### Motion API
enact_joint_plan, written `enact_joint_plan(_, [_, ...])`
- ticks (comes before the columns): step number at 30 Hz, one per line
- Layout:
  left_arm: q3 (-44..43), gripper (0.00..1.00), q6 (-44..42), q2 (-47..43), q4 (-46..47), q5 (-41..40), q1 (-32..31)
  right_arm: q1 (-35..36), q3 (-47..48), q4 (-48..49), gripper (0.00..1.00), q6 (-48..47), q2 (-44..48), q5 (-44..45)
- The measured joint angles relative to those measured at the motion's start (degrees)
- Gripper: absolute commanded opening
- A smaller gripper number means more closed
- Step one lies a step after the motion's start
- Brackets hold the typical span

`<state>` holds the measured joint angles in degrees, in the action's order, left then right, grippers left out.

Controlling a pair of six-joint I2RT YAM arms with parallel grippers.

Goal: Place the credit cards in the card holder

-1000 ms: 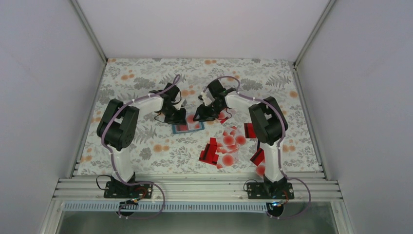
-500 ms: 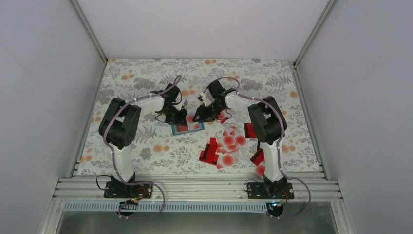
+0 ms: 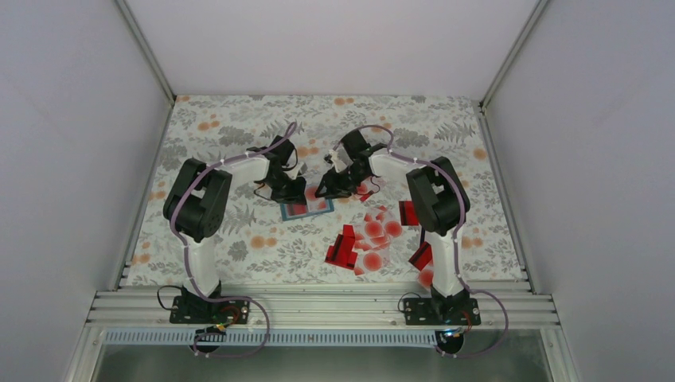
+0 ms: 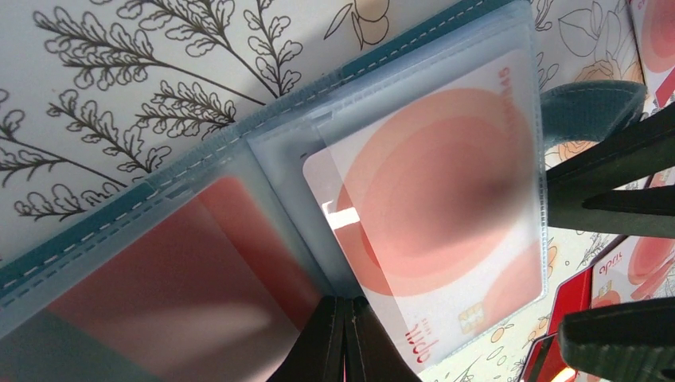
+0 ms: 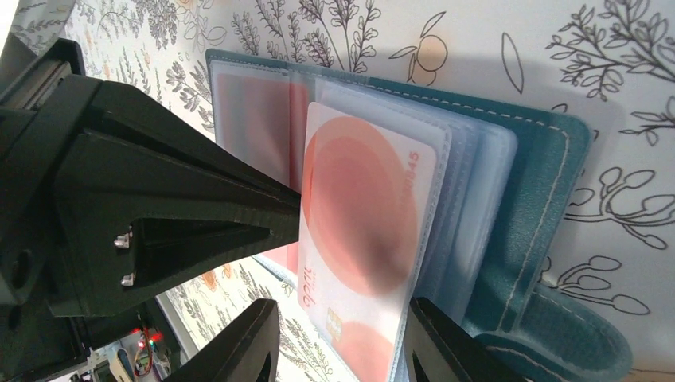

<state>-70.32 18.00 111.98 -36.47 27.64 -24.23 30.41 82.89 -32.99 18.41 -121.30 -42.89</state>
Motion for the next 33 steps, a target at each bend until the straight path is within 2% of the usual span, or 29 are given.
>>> enact_joint_plan(33, [-0.39,0.04,0.0,0.02,-0.52,-0.24,-0.07,1.2,2.89,1.09,0.41,-1.01,0.0,-8.09])
